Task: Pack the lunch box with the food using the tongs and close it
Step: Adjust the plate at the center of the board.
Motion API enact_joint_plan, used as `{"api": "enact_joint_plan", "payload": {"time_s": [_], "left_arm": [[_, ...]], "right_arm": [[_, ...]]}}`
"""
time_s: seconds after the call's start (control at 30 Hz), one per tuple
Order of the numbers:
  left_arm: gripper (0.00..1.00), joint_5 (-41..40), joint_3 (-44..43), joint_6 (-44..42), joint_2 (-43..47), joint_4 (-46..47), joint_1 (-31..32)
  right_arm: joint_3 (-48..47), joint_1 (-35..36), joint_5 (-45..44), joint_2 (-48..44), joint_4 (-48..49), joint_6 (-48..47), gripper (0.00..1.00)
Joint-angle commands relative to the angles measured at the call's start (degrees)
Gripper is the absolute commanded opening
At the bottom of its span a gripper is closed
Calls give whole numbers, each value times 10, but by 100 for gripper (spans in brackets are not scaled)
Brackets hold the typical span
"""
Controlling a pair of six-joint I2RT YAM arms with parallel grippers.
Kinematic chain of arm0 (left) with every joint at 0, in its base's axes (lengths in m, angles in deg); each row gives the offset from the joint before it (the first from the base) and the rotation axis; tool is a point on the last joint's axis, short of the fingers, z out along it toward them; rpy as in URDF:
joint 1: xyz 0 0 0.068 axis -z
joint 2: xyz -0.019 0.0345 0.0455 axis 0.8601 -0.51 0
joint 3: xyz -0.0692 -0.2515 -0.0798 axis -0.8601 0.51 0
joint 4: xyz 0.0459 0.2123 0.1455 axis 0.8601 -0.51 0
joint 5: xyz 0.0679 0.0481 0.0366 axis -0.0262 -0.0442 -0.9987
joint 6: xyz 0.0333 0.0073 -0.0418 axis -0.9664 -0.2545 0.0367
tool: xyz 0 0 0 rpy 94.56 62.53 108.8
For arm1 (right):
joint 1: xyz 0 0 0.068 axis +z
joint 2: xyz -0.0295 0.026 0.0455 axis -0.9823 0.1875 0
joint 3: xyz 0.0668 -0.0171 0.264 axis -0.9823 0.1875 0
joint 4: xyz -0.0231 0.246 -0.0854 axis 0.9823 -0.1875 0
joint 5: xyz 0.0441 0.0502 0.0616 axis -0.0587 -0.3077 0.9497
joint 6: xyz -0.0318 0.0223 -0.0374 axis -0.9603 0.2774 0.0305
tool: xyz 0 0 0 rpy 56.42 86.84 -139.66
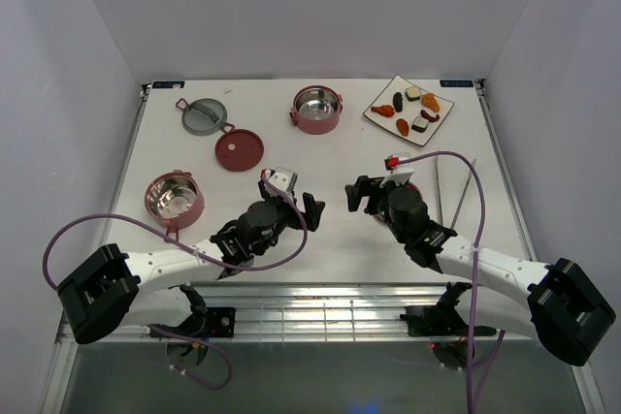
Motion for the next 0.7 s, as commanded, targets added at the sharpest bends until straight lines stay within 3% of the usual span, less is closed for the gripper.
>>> {"api": "enact_joint_plan", "payload": {"time_s": [0.0,0.23,0.3,0.37,0.5,0.67], "left_arm": [[98,2,-6,2,14,11,0],[98,-12,-3,-1,22,10,0],[98,-12,-1,1,24,11,0],[98,-5,-1,4,28,11,0],[98,-8,2,8,29,12,0],[98,2,1,13,29,12,0]], "right_arm": [[-2,-1,-1,-14,42,-10,90],[-95,-27,-103,20,-56,-29,91],[-124,-83,-92,28,-75,-27,94],[-140,-141,-22,32,-79,-2,100],[-176,-285,108,87,-86,51,80],[-288,-415,210,194,-137,65,69]]}}
